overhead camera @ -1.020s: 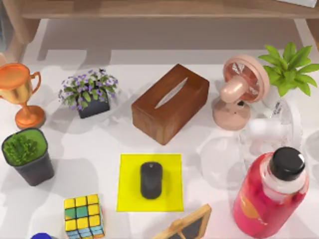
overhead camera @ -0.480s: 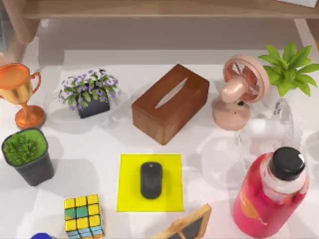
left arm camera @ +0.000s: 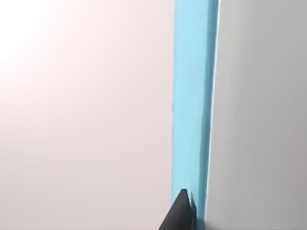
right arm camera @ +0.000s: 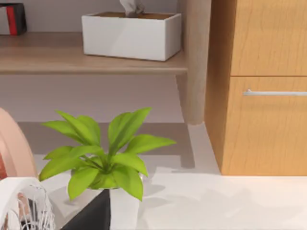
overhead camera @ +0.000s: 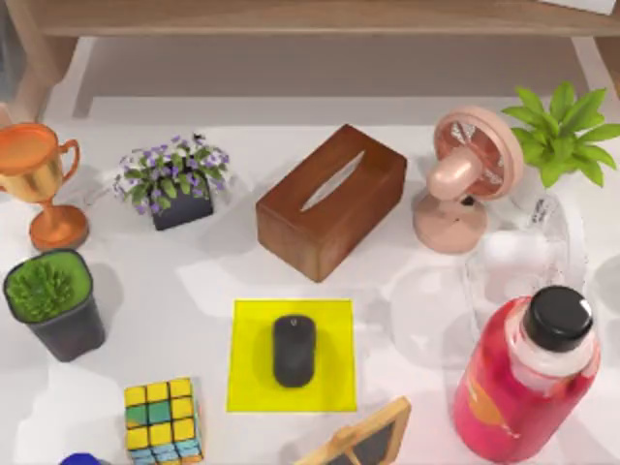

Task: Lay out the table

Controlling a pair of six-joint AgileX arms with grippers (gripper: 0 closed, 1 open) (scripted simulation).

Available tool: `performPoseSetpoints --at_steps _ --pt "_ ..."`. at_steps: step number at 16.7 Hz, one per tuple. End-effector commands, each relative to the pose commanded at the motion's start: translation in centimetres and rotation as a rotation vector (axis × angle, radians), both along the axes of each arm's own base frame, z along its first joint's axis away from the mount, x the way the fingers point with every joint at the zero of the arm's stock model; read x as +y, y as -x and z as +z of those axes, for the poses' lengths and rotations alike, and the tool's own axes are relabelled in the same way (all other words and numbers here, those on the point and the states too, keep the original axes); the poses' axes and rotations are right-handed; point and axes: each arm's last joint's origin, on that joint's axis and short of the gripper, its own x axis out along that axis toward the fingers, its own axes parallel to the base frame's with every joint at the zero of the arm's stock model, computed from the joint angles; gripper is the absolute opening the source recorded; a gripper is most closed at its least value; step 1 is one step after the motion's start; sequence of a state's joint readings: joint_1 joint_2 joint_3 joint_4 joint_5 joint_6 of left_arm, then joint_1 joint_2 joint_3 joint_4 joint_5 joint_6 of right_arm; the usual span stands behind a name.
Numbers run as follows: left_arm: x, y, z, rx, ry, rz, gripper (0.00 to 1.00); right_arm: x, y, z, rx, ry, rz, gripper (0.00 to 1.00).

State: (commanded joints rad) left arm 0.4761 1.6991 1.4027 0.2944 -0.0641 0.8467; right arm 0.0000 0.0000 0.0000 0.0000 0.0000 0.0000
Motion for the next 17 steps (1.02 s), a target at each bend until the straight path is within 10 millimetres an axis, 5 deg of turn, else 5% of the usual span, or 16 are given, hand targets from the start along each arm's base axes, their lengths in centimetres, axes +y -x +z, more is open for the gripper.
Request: performPoseSetpoints --at_steps 3,7,11,17 --pt "4.9 2.9 -6.8 0.236 -0.11 0.037 0.0 0.0 0.0 0.0 0.0 0.0 0.0 1.0" --pt "6.6 5.8 -14.0 0.463 -0.245 -0.077 0.0 0.0 0.0 0.0 0.0 0.0 0.0 1.0" --pt "3.8 5.1 -17.4 0.511 -0.439 -0.332 0.0 0.0 0.0 0.0 0.0 0.0 0.0 1.0" --pt "-1.4 1.7 -19.3 0.438 -0.655 -0.638 0.0 0.0 0.0 0.0 0.0 0.0 0.0 1.0"
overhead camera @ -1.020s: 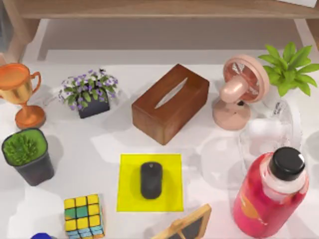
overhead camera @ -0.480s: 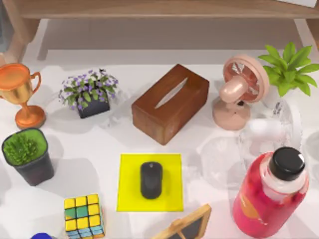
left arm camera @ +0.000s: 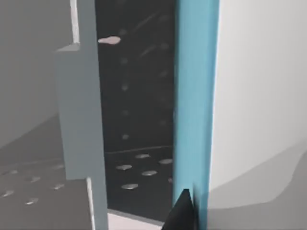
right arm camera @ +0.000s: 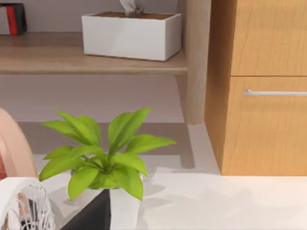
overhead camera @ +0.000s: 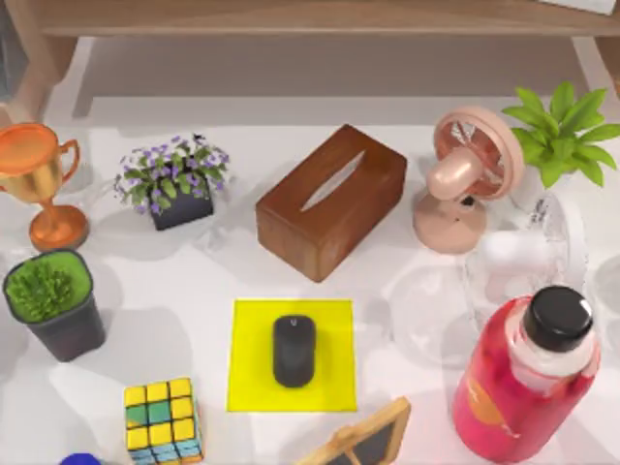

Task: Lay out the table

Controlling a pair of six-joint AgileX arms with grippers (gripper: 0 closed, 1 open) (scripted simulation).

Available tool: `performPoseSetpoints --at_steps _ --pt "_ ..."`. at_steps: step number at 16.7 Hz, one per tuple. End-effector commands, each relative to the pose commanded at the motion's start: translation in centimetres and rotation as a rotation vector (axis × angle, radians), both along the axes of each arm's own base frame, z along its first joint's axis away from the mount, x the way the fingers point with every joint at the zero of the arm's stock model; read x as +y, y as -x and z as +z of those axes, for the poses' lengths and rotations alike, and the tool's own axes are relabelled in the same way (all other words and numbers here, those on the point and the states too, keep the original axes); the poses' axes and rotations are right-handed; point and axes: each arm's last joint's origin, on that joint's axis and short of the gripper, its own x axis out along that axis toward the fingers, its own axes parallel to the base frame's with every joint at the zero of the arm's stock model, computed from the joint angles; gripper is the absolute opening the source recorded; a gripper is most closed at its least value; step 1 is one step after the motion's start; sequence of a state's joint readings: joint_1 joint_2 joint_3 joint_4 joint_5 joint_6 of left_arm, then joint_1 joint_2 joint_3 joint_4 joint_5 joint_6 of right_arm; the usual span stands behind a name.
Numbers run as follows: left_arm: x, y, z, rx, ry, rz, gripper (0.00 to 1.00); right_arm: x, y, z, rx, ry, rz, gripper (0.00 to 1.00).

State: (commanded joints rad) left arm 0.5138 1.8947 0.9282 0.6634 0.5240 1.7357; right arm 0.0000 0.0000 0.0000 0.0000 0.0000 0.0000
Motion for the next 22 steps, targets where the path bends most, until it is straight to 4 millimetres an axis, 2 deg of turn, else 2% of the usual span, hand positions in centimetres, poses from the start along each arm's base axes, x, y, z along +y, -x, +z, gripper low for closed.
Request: performPoseSetpoints --at_steps 7,13,18,22 --pt "-0.2 -0.2 -0.2 0.002 -0.003 -0.014 0.0 0.0 0.0 0.0 0.0 0.0 0.0 1.0" --pt "-0.3 -2.9 -0.5 -0.003 -0.005 -0.018 0.0 0.0 0.0 0.0 0.0 0.0 0.0 1.0" --pt "-0.4 -3.2 -0.8 0.004 -0.002 -0.019 0.0 0.0 0.0 0.0 0.0 0.0 0.0 1.0" --pt "-0.4 -3.2 -0.8 0.004 -0.002 -0.019 0.3 0.0 0.0 0.0 0.0 0.0 0.0 1.0"
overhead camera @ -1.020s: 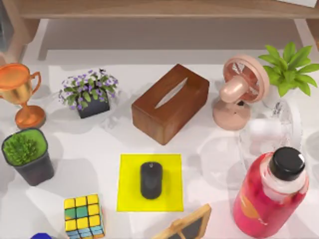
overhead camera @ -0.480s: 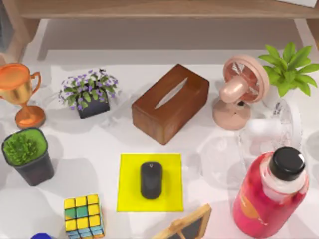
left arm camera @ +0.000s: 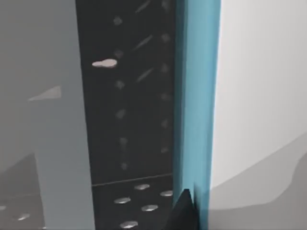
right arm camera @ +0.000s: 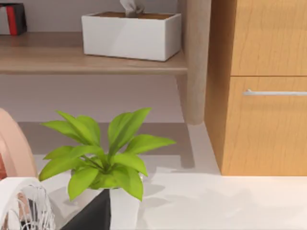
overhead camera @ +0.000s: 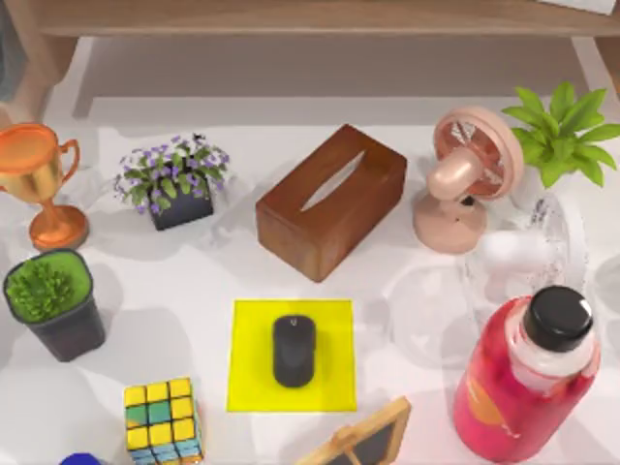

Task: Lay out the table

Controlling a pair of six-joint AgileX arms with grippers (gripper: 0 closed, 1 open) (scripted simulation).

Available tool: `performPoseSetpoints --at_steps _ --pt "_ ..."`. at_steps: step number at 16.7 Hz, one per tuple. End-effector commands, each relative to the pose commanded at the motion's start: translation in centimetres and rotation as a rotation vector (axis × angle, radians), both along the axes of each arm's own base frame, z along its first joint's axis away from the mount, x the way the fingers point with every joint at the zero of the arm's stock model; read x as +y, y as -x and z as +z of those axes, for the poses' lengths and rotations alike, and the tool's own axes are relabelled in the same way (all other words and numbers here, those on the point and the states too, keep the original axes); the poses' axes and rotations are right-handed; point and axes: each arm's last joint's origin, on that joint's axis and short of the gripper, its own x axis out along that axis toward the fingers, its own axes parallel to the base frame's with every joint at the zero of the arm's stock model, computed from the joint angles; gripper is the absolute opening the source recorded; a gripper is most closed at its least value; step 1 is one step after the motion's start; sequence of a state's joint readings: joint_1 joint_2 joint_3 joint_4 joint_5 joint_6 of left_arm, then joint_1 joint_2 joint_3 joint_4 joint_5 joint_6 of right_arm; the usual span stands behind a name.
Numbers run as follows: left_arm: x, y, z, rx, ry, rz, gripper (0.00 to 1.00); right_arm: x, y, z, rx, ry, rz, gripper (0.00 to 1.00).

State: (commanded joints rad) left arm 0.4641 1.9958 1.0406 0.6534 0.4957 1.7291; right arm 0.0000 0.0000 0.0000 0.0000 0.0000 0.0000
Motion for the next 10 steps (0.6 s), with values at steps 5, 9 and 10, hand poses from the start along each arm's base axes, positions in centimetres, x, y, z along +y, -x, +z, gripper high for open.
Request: performPoseSetpoints --at_steps 5,9,10 --pt "0.0 0.0 0.0 0.0 0.0 0.0 0.68 0.0 0.0 0.0 0.0 0.0 0.0 1.0" --pt "0.0 0.0 0.0 0.0 0.0 0.0 0.98 0.0 0.0 0.0 0.0 0.0 0.0 1.0" --pt "0.0 0.0 0.0 0.0 0.0 0.0 1.0 0.0 0.0 0.0 0.0 0.0 0.0 1.0"
